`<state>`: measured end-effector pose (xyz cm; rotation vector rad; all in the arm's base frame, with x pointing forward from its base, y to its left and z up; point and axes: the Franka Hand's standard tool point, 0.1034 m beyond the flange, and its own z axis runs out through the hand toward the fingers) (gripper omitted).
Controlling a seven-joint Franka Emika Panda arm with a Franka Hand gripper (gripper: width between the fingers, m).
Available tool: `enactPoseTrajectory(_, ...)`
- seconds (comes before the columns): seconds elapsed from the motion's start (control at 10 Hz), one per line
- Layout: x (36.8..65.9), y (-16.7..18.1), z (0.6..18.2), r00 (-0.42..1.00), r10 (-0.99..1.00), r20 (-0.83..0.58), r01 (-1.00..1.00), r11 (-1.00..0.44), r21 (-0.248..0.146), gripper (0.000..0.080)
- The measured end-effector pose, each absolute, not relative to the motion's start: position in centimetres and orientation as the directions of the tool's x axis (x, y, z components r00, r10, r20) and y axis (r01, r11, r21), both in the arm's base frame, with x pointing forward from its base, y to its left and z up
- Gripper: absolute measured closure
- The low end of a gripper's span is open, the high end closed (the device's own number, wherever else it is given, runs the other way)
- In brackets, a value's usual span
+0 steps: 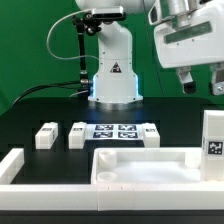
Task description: Assemble desk
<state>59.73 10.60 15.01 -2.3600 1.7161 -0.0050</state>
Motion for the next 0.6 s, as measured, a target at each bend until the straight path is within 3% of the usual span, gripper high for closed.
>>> enactPoseTrajectory(0.4,59.7,10.3,14.9,0.591,-0.804,-0.066,-0.795,-0.568,-0.212,0.0151)
enactPoseTrajectory(0.6,58.3,10.6,13.6,0.733,-0.679,-0.041,-0.671,-0.713,-0.201,0.0151)
